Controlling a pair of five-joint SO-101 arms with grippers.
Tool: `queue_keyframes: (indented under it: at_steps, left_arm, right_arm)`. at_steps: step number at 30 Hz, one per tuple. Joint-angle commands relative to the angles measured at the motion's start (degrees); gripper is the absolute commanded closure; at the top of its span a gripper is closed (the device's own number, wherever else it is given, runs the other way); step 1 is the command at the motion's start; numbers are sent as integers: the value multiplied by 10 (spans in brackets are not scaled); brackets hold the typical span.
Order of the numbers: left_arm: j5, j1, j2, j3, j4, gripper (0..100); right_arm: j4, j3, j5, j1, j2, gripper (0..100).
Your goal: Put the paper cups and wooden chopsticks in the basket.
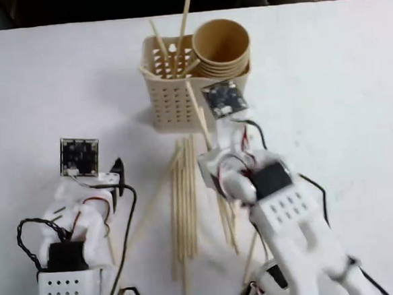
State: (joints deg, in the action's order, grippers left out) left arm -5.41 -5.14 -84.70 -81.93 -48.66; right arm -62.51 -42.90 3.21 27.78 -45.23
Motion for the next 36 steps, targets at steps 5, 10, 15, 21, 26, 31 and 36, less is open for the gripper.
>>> queue_keyframes:
  at_steps: [5, 10, 15, 21, 26, 31, 36]
  left_arm:
    - [-4, -5, -7, 3, 15, 823]
    - [-4, -5, -7, 2, 15, 823]
    - [-4, -5, -7, 2, 15, 823]
    - [-4, -4, -7, 2, 14, 823]
    - [-4, -4, -7, 2, 14, 823]
    - [-4, -4, -7, 0, 16, 823]
    - [-4, -4, -7, -4, 18, 823]
  right_arm:
    - [41, 23, -7, -7, -167, 981]
    - [116, 25, -7, -7, -215, 981]
    - [218, 26, -7, -7, -234, 981]
    - [335, 26, -7, -7, -233, 981]
    - [447, 25, -7, -7, -231, 981]
    - [559, 22, -5, -7, -204, 981]
    - [660, 22, -6, -7, -119, 981]
